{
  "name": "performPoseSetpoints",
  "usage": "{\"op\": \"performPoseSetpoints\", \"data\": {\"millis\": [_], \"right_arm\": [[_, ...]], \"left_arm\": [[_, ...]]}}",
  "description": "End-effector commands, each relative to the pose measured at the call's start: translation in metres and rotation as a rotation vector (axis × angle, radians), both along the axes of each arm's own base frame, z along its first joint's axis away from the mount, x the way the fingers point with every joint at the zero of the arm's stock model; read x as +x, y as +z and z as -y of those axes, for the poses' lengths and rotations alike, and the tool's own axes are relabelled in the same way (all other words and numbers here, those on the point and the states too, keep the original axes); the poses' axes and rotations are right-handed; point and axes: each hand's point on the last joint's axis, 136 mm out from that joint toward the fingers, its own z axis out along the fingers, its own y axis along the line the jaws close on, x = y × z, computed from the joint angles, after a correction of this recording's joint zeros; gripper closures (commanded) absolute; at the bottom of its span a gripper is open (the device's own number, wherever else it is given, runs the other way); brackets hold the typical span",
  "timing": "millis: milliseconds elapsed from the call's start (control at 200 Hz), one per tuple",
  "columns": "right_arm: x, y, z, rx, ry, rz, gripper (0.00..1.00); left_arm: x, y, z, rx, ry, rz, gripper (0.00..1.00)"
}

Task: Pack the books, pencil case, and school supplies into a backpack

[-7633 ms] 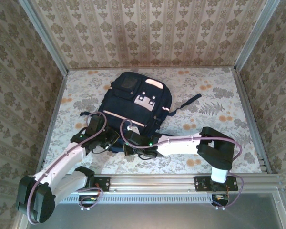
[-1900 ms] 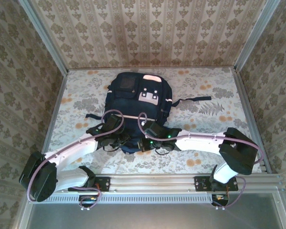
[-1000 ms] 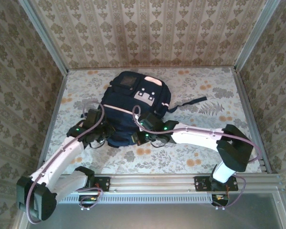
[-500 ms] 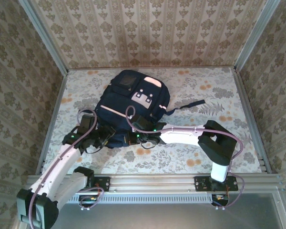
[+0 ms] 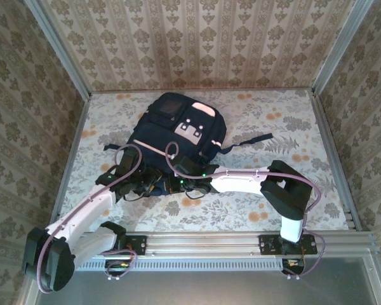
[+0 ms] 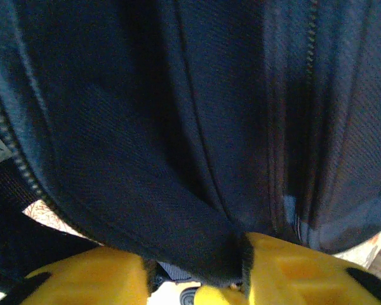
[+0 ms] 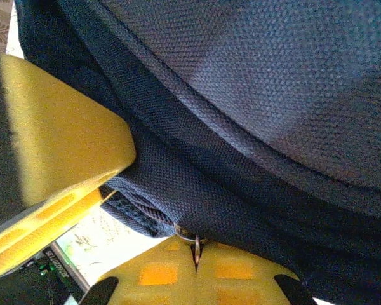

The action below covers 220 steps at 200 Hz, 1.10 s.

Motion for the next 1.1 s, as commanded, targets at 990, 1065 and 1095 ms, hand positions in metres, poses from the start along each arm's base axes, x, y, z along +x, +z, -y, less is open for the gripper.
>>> {"op": "performPoseSetpoints", "data": {"millis": [990,1065,1095], "right_arm": [[0.005,0.026,0.025,-0.103,0.062,0.090,1.00],[0.005,0.023,0.031,-0.157,0.065,0.090,1.00],[0.006,0.021,0.036,-0.192,0.059,0.091,1.00]], "left_arm": [[0.014,0.014,-0.027,0.066,0.017,0.080,0.93],[0.013,0.016,-0.028,0.067,0.022,0.083,0.94],[0.014,0.017,-0.028,0.066,0.021,0.087,0.95]]}}
